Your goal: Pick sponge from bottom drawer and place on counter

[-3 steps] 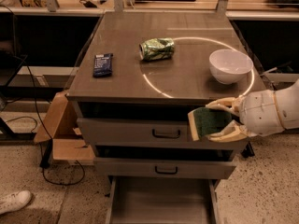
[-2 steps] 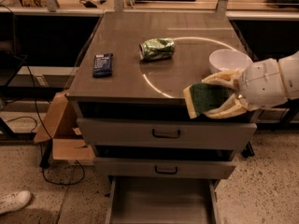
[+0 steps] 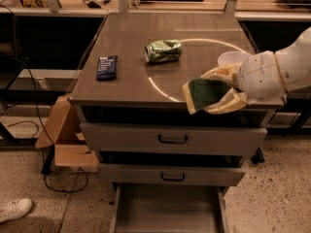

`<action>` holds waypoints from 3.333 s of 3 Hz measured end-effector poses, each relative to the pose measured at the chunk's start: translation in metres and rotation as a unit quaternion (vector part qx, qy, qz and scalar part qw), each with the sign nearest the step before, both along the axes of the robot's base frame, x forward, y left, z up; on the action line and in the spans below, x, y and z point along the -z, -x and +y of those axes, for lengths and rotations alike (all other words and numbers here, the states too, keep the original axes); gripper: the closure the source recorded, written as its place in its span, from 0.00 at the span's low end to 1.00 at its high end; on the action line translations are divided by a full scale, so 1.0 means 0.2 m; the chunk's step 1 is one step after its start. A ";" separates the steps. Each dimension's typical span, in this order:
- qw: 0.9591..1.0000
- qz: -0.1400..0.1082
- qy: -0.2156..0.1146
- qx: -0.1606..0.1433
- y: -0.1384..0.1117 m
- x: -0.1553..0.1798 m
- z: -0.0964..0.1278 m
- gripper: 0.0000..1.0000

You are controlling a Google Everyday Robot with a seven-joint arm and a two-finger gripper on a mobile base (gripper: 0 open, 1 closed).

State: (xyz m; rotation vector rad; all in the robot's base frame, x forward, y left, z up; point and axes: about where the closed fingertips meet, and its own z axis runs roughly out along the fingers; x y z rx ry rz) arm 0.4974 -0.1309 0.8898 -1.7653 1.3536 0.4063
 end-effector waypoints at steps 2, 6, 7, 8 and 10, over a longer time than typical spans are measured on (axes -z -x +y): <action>0.998 0.006 0.007 -0.062 -0.14 -0.11 0.27 1.00; 0.988 0.029 0.119 -0.089 -0.30 -0.02 0.41 1.00; 0.989 0.025 0.114 -0.095 -0.31 -0.02 0.43 1.00; 0.988 0.024 0.117 -0.100 -0.39 -0.01 0.48 1.00; 0.984 0.033 0.124 -0.121 -0.53 0.08 0.62 1.00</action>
Offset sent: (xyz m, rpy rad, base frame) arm 0.0370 0.0760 0.0294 -0.0139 0.0275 0.1720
